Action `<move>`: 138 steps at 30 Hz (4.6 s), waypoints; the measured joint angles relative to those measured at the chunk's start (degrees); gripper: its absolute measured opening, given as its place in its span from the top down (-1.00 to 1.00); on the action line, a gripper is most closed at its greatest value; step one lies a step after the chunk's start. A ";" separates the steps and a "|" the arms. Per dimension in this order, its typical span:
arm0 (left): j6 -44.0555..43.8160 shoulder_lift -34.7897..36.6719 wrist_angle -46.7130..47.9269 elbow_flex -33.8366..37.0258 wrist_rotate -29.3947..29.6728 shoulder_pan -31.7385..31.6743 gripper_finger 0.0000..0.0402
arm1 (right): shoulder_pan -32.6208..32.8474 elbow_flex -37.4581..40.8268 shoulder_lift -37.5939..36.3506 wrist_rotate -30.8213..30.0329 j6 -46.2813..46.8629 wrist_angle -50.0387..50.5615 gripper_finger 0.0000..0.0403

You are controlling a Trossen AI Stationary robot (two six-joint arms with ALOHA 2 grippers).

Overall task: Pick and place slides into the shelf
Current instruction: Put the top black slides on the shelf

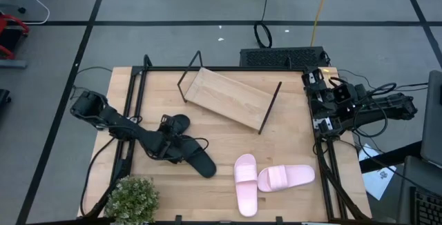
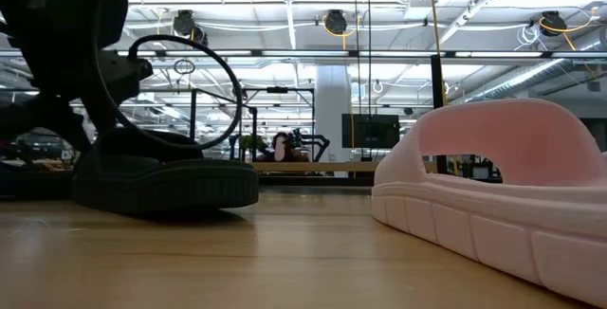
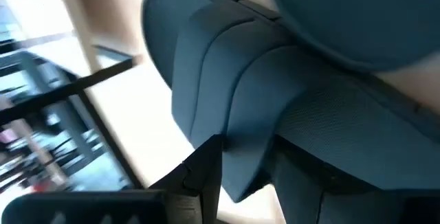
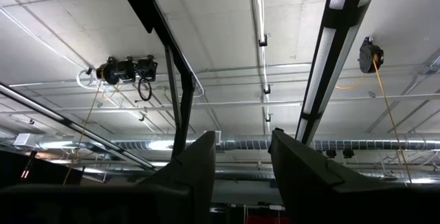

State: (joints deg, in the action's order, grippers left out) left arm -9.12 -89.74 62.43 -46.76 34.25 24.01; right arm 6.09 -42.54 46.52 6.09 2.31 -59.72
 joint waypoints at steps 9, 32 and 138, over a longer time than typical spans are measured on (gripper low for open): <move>-1.96 -0.28 -10.54 1.27 -1.11 -0.24 0.89 | 0.01 0.00 0.00 -0.05 0.00 0.00 0.35; -6.66 14.35 9.15 -7.95 -0.04 0.88 1.00 | 0.00 0.00 0.00 -0.26 0.02 0.49 0.35; 34.72 -26.25 -9.02 -48.47 18.11 -39.36 1.00 | -0.04 0.02 -2.34 -9.46 -6.43 1.27 0.35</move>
State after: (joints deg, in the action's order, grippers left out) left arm 25.60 -115.98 53.41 -95.24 52.36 -15.35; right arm 6.04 -42.52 44.18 -3.38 -4.12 -58.46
